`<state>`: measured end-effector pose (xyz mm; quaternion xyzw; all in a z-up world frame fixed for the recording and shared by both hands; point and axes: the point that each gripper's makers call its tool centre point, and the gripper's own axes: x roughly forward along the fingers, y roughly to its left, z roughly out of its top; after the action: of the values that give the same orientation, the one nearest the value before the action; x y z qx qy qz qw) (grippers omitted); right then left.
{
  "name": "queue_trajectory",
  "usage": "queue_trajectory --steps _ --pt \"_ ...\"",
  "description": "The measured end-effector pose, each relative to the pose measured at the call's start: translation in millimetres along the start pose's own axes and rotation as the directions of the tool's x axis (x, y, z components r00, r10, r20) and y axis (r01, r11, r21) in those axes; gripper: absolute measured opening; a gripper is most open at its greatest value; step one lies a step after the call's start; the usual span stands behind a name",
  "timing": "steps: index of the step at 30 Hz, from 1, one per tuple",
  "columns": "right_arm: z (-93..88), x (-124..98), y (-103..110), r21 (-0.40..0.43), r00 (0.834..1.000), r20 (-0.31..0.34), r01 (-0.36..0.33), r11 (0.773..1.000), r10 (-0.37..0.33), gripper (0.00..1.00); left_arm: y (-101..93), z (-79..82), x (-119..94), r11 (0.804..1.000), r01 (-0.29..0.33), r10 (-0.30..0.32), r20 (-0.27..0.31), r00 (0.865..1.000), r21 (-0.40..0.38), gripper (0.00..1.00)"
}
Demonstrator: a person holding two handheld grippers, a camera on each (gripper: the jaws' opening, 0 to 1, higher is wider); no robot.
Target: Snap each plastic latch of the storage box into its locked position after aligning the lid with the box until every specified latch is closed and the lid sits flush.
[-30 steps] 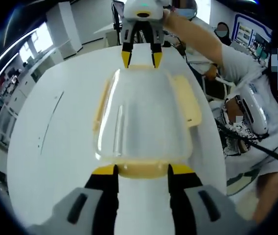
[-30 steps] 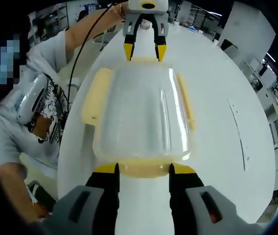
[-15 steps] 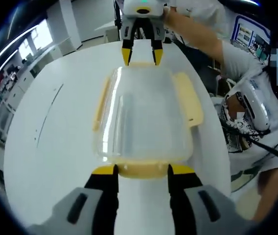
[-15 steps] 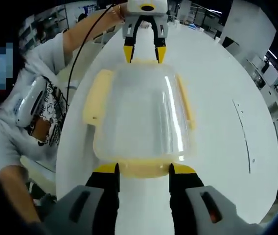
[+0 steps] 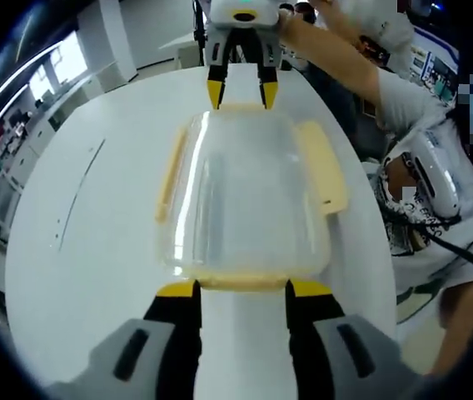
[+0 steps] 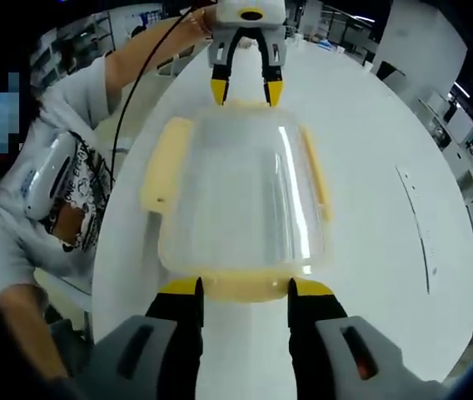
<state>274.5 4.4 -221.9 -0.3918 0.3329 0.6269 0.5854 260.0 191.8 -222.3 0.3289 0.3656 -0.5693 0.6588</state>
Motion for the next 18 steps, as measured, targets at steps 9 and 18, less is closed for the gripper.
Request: queue_trajectory --steps 9,18 --pt "2.6 0 4 0.001 1.000 0.028 0.004 1.000 -0.004 0.39 -2.4 -2.3 -2 1.000 0.000 0.000 -0.044 0.999 0.005 0.40" --pt "3.0 -3 0 0.001 0.994 0.103 0.046 0.999 -0.046 0.45 4.9 -14.8 -6 0.998 -0.041 0.040 -0.035 0.999 -0.050 0.49"
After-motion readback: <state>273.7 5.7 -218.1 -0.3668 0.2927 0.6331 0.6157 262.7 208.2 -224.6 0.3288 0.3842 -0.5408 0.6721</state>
